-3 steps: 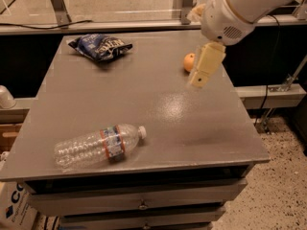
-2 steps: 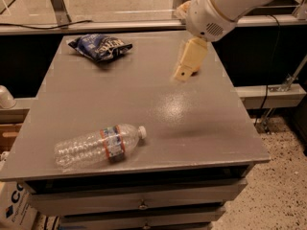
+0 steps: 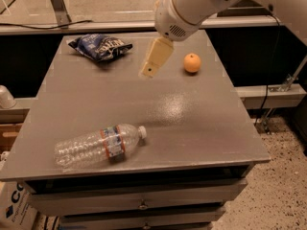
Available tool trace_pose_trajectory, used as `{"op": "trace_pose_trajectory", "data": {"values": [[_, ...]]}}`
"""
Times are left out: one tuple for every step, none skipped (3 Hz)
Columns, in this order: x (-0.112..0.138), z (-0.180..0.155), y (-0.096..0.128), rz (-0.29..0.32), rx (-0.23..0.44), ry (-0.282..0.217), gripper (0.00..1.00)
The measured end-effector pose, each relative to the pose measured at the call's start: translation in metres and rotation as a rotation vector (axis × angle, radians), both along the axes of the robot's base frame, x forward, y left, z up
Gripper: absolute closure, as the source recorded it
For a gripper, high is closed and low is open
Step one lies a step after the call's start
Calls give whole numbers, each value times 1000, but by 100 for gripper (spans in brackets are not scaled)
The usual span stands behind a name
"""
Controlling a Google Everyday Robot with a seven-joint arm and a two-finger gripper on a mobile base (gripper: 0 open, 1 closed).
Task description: Move blue chip bag near orange
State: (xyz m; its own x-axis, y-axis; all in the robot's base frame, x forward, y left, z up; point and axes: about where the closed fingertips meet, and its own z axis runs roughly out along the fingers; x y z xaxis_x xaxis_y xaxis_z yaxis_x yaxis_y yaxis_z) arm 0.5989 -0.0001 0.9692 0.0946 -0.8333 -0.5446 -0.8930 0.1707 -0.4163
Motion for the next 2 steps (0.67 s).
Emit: {"op": "trace_pose_trajectory", "data": {"values": [[17,-20,37,-46,-38,1,0],[17,-20,37,-46,-38,1,0]]}}
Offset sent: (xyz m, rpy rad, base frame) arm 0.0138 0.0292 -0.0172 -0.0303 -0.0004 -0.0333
